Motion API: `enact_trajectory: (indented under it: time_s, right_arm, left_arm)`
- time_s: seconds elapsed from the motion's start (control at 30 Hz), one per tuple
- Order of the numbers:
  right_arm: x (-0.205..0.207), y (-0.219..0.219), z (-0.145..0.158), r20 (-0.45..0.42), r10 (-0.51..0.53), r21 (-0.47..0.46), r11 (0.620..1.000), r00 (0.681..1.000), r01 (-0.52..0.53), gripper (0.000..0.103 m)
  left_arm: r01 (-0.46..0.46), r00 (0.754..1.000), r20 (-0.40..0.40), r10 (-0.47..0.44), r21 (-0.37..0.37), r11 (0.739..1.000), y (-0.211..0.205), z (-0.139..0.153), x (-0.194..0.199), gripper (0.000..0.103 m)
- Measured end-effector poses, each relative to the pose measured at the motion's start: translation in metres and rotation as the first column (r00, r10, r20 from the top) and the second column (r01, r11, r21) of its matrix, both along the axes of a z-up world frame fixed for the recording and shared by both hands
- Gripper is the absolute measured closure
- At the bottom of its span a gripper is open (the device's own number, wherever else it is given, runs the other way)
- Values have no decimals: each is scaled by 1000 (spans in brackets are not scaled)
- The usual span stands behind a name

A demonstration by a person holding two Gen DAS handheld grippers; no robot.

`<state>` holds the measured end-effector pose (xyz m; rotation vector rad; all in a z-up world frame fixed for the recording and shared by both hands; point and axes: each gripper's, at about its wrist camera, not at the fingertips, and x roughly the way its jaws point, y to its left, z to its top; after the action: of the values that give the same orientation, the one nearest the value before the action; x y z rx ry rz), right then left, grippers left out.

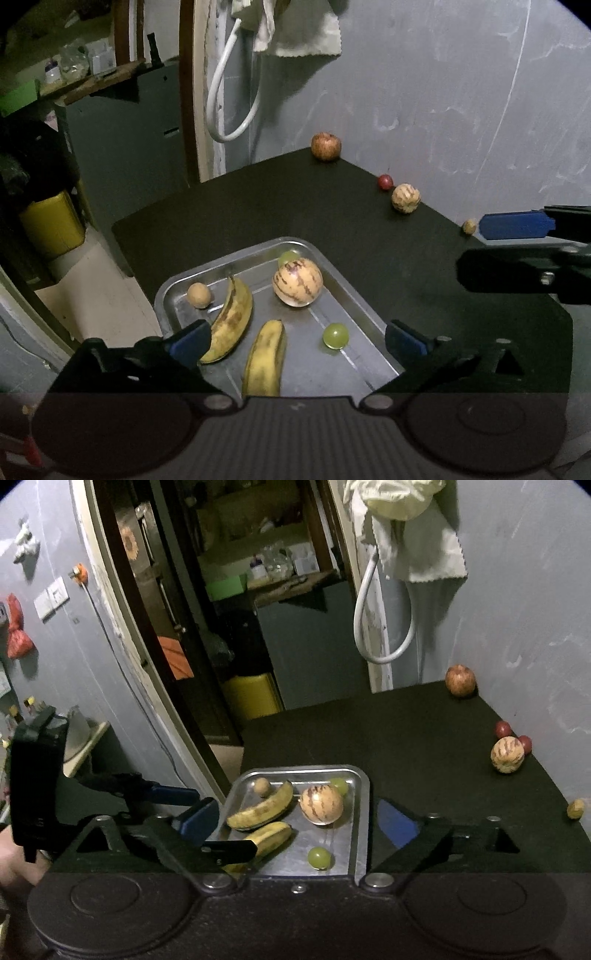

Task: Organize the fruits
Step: 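Lift both tools away from the tray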

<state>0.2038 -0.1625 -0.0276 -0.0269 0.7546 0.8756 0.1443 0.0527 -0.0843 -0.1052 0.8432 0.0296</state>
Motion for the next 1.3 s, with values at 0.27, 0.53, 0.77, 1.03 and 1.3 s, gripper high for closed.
enact_trajectory:
  time_s: [0.27, 0.53, 0.77, 1.03, 1.3]
  right_arm:
    - [-23, -35, 23, 22, -33, 76, 997, 999, 31, 1]
    - [-51, -83, 19, 1, -76, 115, 991, 997, 75, 1]
    - [-59, -119, 11, -24, -148, 132, 980, 989, 150, 1]
    - [-55, -145, 7, -52, -241, 169, 954, 969, 246, 1]
    - [-37, -155, -2, -67, -341, 158, 924, 938, 347, 1]
  left_arm:
    - [-30, 999, 45, 31, -37, 999, -7, 19, -19, 1]
    - [-48, 995, 83, 55, -90, 995, -26, 31, -55, 1]
    - [-13, 997, 76, 19, -78, 997, -47, 35, -64, 1]
    - [57, 995, 79, -56, -9, 998, -69, 48, -48, 1]
    - [158, 984, 76, -160, 24, 987, -71, 48, -4, 1]
